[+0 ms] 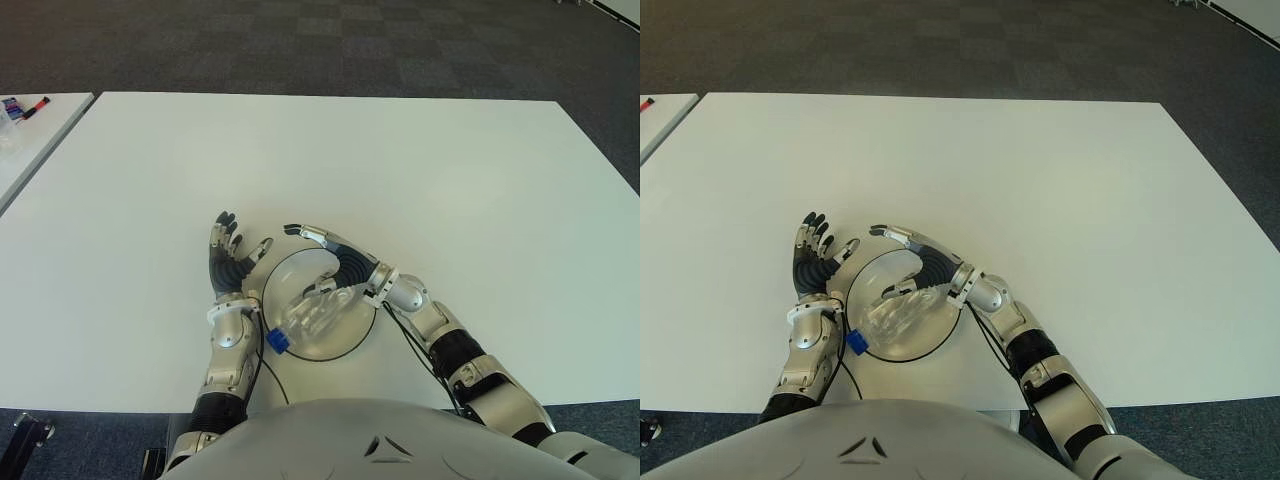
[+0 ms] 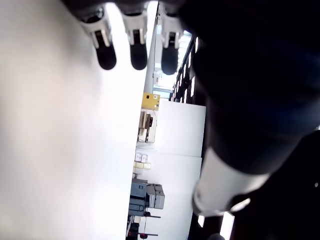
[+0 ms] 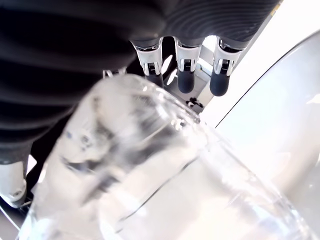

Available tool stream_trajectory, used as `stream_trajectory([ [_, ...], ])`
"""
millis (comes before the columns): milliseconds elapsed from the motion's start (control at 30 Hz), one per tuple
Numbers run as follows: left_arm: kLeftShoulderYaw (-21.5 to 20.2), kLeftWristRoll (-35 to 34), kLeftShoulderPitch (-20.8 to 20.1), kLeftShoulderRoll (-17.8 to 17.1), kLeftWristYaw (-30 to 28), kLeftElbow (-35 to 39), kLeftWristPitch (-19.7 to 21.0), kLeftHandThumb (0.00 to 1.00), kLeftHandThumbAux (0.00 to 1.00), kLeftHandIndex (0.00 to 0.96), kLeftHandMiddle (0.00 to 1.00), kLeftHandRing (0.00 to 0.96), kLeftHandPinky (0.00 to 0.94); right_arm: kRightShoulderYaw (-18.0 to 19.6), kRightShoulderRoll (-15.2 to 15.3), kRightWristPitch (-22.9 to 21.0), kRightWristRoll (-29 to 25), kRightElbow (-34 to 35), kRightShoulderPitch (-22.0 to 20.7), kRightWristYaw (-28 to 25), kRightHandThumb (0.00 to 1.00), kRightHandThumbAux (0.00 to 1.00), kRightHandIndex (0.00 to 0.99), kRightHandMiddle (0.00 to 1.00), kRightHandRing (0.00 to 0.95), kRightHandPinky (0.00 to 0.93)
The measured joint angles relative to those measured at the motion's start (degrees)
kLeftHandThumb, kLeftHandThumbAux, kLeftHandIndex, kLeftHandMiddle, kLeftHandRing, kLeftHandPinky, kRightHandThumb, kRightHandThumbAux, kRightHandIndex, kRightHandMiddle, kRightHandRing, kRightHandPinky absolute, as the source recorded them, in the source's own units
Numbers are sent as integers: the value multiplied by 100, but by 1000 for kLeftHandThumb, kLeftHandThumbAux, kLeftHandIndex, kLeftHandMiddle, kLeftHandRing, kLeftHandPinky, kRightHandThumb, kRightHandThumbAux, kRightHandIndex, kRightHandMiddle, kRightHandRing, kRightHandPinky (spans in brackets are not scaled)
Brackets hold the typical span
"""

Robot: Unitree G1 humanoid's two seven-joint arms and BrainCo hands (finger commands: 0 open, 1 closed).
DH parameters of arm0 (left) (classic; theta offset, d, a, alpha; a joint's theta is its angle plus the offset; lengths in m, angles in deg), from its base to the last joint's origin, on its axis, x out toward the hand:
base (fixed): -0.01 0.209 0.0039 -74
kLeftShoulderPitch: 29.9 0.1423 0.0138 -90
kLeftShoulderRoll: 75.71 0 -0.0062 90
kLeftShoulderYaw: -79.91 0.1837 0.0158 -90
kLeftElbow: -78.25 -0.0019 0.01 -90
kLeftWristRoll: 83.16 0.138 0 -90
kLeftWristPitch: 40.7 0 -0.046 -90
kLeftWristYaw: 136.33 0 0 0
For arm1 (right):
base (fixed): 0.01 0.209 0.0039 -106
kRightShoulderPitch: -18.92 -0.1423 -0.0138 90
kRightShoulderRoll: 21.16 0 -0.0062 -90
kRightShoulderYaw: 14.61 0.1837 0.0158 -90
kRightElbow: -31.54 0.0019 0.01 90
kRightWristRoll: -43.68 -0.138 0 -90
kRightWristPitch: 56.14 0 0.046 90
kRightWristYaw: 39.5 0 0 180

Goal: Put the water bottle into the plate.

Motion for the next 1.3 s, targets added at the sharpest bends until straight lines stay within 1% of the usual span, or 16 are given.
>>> stream_trajectory([
  [367,-45,-1,12,2,-34,2,-5,0,950,122,129,112,140,30,-60,-12,-160,-37,0,-58,0,480,0,0,16,54],
  [533,-52,-2,14,2,-75,2,-8,0,952,123,129,112,140,68,-74,-11,-175,-62,3,-43,0,504,0,0,6,44],
  [700,-59,-12,16,3,-110,2,-14,1,961,129,136,116,142,165,-91,-9,-183,-73,4,46,0,550,0,0,0,36],
  [833,-67,-40,18,4,-133,4,-17,5,969,135,140,119,142,295,-63,-22,-332,-45,-18,5,0,584,0,0,0,14],
  [967,-71,-62,20,4,-136,13,-11,12,972,142,144,120,141,482,-30,-161,-642,137,-94,-177,0,615,0,0,0,2],
  [1100,-71,-62,31,5,-136,43,17,16,969,147,148,119,140,673,3,-403,-901,536,-142,-286,0,645,0,0,0,0],
  [1300,-72,-62,48,6,-136,81,56,27,957,150,151,117,140,859,-3,-524,-922,861,-164,-184,0,702,0,0,0,0],
])
